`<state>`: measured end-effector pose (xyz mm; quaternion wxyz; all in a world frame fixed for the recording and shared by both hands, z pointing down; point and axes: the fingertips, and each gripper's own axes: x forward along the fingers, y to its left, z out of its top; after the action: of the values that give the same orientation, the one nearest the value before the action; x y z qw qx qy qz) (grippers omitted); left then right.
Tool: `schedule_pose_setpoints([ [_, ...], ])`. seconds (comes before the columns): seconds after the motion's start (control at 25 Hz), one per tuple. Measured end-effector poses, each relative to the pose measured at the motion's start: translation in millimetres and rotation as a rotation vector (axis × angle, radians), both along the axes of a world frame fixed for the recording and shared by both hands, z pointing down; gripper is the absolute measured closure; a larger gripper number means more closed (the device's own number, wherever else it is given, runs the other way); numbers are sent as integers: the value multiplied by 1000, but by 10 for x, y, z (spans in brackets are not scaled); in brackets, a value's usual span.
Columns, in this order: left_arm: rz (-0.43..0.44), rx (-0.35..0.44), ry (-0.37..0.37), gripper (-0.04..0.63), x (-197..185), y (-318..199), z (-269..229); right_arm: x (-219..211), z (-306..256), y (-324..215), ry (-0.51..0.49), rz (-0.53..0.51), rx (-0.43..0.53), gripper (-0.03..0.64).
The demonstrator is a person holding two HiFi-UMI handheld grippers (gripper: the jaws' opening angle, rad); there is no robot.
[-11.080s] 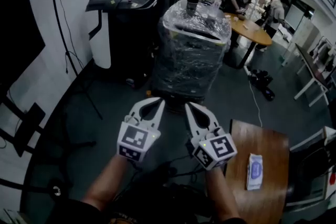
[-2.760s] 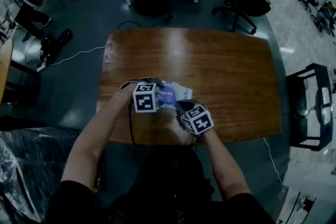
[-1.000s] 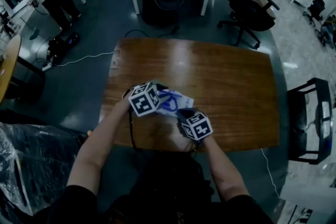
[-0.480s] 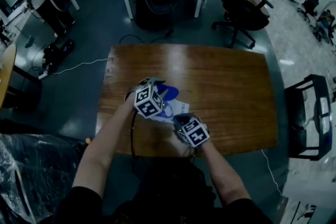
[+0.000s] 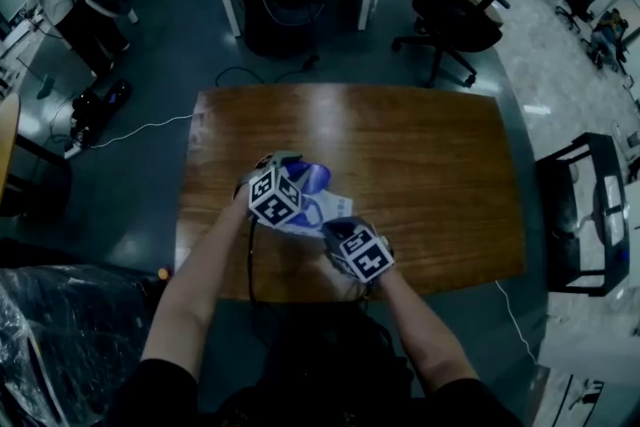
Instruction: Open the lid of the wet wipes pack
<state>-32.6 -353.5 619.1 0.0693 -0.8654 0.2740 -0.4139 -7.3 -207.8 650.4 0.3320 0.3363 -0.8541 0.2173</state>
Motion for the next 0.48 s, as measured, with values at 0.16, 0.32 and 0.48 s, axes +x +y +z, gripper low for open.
schedule_pose_setpoints([
  [0.16, -44, 18, 55, 482, -5, -34, -171, 24, 25, -39, 3, -8, 2, 606],
  [0.32, -96, 43, 91, 482, -102, -26, -397, 79, 76, -63, 54, -29, -5, 606],
  [0.48, -153, 85, 110, 509, -267, 36, -621, 115, -75, -151, 60, -24, 29, 606],
])
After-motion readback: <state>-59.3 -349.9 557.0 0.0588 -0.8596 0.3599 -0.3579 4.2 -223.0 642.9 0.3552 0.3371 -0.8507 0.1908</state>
